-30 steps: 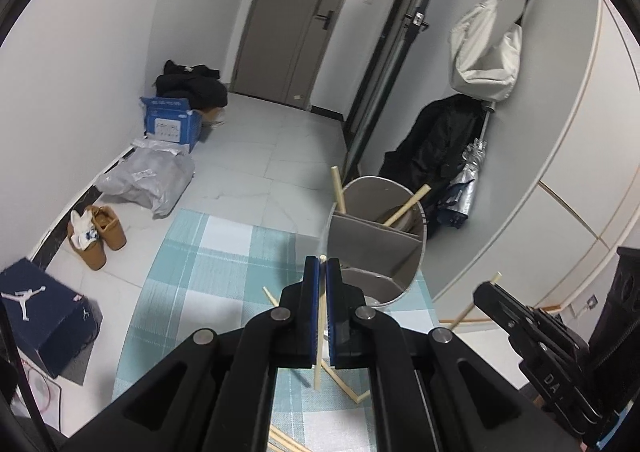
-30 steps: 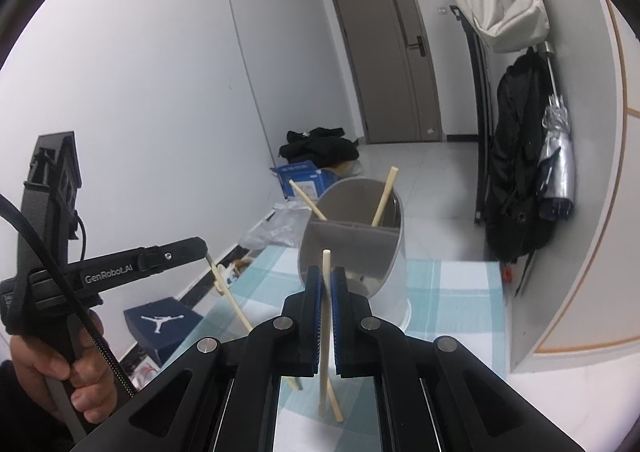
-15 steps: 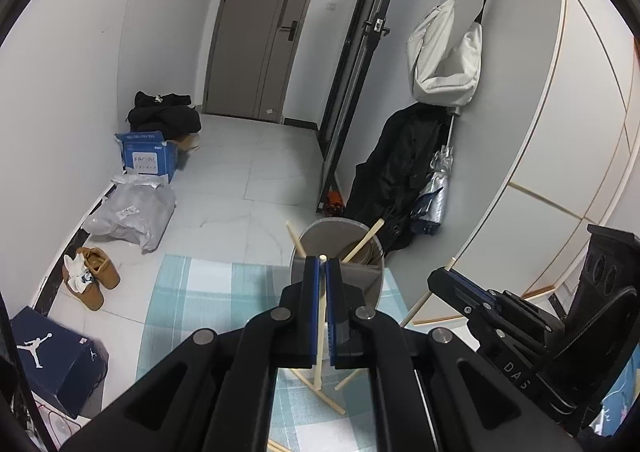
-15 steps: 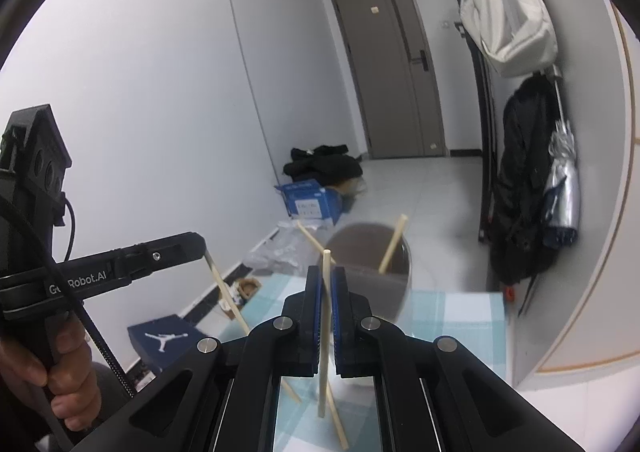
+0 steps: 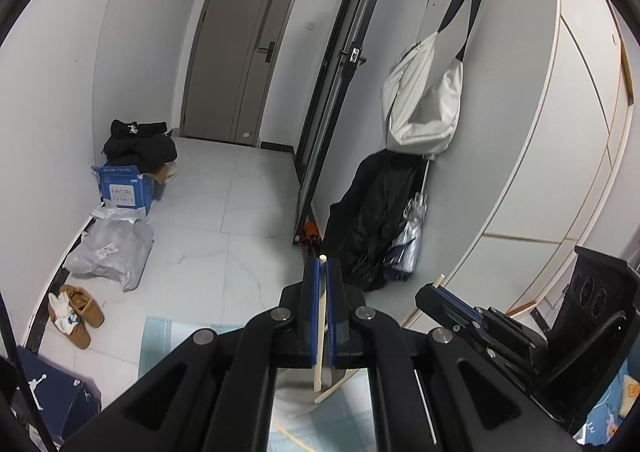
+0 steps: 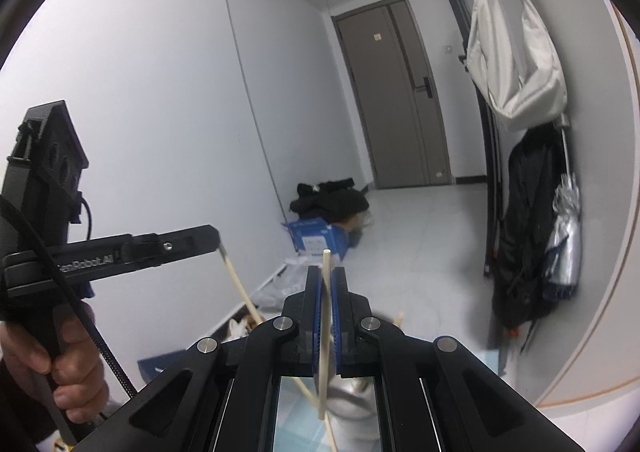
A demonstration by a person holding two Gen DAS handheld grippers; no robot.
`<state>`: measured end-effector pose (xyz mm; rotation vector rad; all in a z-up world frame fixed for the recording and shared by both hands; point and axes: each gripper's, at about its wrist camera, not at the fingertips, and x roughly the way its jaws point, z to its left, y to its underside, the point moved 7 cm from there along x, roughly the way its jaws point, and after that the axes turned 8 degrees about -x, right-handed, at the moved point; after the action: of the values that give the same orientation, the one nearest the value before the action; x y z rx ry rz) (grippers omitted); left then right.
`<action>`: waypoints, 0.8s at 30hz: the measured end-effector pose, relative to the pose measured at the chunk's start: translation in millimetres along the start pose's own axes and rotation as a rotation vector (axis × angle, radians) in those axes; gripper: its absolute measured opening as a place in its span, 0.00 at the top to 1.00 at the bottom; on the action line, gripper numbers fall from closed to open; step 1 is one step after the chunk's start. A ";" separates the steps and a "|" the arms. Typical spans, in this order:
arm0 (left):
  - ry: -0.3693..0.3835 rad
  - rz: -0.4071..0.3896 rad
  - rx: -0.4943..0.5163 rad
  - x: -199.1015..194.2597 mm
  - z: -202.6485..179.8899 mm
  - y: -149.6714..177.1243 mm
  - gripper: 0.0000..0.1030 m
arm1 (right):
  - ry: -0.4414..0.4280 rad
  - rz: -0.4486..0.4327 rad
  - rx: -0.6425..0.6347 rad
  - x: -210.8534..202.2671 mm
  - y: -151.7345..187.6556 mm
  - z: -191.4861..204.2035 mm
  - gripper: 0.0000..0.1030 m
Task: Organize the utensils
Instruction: 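Carry both held chopsticks up over the white holder, then open both grippers above the white holder to drop the chopsticks in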
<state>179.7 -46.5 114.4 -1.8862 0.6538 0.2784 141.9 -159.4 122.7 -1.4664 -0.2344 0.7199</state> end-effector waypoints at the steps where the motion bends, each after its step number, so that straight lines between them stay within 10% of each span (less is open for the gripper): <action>1: 0.000 -0.007 0.001 2.1 -0.2 -4.8 1.00 | 0.000 -0.004 -0.001 1.8 -4.9 -1.6 0.96; 24: 0.018 0.083 0.113 73.4 22.9 -11.8 1.00 | 0.030 -0.001 -0.020 83.8 -19.6 -58.6 0.96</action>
<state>249.1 -45.1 79.3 -1.7585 0.7460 0.2717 245.3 -158.4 110.8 -1.4953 -0.2196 0.6960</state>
